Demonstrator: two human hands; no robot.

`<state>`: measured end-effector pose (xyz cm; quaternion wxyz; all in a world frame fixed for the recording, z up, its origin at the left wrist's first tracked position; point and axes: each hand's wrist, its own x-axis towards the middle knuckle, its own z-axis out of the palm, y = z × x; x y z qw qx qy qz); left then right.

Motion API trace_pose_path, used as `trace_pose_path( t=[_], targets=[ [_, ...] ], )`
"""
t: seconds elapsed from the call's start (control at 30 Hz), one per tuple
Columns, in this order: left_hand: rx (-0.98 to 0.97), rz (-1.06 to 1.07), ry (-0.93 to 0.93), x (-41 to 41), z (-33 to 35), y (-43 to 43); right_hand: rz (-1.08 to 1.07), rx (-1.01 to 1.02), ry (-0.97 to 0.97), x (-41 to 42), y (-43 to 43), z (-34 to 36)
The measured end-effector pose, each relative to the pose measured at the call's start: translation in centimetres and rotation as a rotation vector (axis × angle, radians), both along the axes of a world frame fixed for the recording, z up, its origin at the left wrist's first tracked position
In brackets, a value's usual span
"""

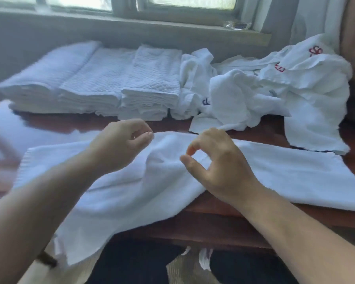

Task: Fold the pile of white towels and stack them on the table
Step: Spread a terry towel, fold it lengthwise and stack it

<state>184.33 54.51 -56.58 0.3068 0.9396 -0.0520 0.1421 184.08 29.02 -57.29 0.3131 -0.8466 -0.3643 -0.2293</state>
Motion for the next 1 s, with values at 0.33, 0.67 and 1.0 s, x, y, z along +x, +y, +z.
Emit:
trace_pose_path(
  t=[0.33, 0.67, 1.0],
  targets=[
    [0.235, 0.196, 0.169, -11.4, -3.7, 11.2, 0.576, -0.571, -0.064, -3.3, 11.4, -0.5],
    [0.266, 0.123, 0.158, -9.8, -4.6, 11.7, 0.583, -0.885, -0.338, -3.7, 11.2, -0.6],
    [-0.238, -0.042, 0.24, -8.7, -1.9, 12.5, 0.496, -0.339, 0.169, -1.7, 11.9, 1.8]
  ],
)
